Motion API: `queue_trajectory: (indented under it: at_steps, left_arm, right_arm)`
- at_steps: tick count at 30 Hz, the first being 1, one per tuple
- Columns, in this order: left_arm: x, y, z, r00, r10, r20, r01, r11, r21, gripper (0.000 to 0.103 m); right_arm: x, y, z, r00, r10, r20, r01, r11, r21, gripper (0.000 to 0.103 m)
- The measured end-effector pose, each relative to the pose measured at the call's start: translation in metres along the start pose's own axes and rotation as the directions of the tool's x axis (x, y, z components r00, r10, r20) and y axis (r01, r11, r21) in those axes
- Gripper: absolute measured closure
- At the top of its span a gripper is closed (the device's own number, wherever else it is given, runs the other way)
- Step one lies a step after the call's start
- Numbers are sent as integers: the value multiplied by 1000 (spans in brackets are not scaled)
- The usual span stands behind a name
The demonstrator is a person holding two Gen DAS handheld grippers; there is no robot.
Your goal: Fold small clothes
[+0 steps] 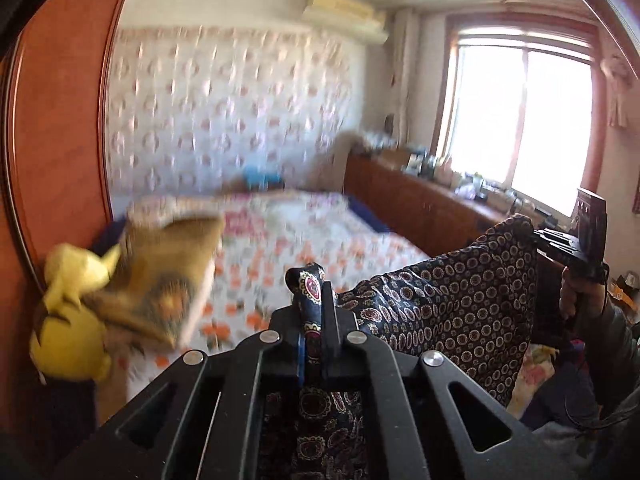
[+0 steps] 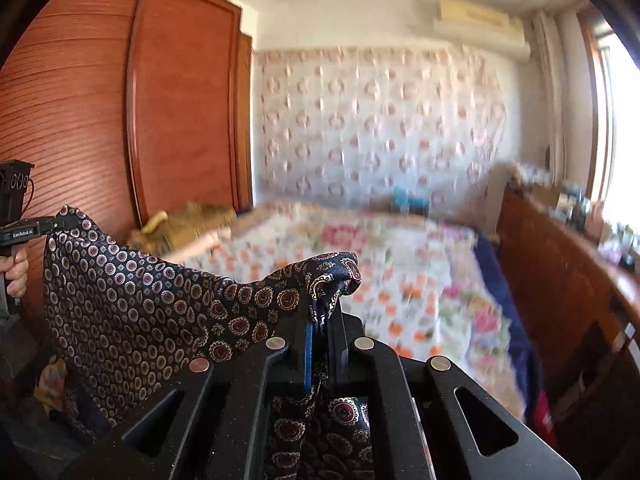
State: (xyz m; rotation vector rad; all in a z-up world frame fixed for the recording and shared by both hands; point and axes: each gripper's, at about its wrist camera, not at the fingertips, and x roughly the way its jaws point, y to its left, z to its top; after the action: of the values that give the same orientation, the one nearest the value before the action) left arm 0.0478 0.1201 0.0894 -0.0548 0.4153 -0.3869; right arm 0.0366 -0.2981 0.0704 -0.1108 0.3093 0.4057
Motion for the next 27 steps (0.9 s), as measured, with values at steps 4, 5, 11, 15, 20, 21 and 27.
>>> queue_trajectory:
  at_steps: [4, 5, 11, 15, 20, 21, 27]
  left_arm:
    - [-19, -5, 38, 996, 28, 85, -33, 998, 58, 98]
    - [-18, -3, 48, 994, 37, 99, -43, 997, 63, 98]
    - [18, 22, 106, 987, 88, 136, -101, 991, 91, 98]
    - [84, 41, 125, 979, 174, 103, -185, 977, 108, 98]
    - [196, 67, 99, 974, 221, -39, -216, 970, 108, 98]
    - [213, 69, 91, 972, 224, -66, -216, 971, 105, 98]
    - [281, 78, 53, 954, 229, -192, -215, 973, 88, 97]
  right_arm:
    - [-26, 3, 44, 997, -23, 78, 29, 997, -76, 98]
    - [-30, 3, 57, 995, -32, 96, 41, 995, -94, 98]
    - [-6, -8, 125, 987, -92, 131, 113, 979, -168, 98]
    - [69, -28, 139, 986, -158, 43, 164, 965, -205, 98]
    - [186, -48, 116, 969, -216, -120, 190, 962, -195, 98]
    - [208, -52, 107, 963, -220, -153, 190, 964, -188, 98]
    - [315, -62, 71, 925, -219, -311, 163, 967, -197, 98]
